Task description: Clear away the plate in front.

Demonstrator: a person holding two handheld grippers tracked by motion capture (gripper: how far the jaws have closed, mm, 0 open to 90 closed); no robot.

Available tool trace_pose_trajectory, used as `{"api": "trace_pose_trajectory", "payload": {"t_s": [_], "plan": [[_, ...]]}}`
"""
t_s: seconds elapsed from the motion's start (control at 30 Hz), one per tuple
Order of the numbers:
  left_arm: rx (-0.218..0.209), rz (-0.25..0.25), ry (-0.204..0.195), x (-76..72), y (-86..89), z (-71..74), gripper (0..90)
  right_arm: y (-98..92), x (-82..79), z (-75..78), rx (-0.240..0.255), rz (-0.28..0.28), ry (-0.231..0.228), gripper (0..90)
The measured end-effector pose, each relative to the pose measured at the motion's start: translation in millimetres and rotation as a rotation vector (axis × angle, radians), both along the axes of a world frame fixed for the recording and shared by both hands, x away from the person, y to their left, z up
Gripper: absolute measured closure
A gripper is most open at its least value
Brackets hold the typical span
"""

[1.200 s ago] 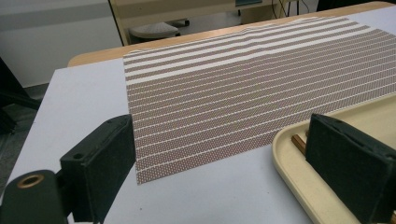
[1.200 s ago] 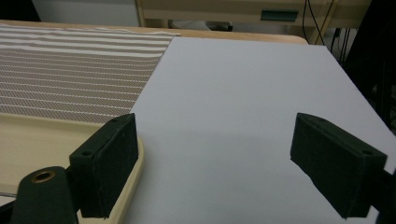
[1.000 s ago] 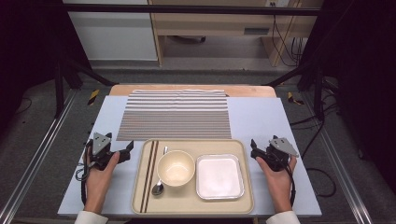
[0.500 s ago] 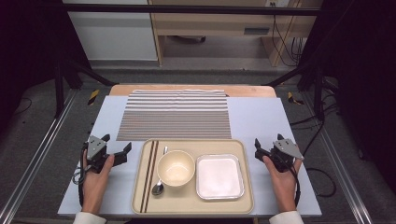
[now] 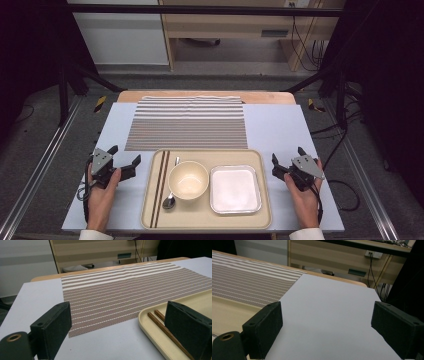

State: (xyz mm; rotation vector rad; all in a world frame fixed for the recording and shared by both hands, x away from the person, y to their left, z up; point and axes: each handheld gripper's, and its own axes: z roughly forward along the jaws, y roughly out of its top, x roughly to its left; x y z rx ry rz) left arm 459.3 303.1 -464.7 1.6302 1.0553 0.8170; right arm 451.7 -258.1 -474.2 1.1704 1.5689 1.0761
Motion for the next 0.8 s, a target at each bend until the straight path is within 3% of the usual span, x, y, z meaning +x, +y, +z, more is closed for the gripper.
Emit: {"api": "trace_pose_trajectory", "payload": {"t_s": [0.13, 0.47, 0.8], "plan": [[-0.015, -0.004, -0.013, -2.7, 0.1, 0.1, 7.0, -0.1, -3.0, 0.3, -0.018, -0.002, -0.038, 9.9], [0.003, -0.007, -0.026, -7.9, -3.9, 0.1, 7.0, -1.6, -9.9, -1.6, -0.045, 0.007, -0.073, 10.1], [0.005, -0.021, -0.040, -8.1, -4.8, 0.1, 6.8, -2.0, -12.8, -3.3, -0.033, 0.010, -0.094, 10.6]]}}
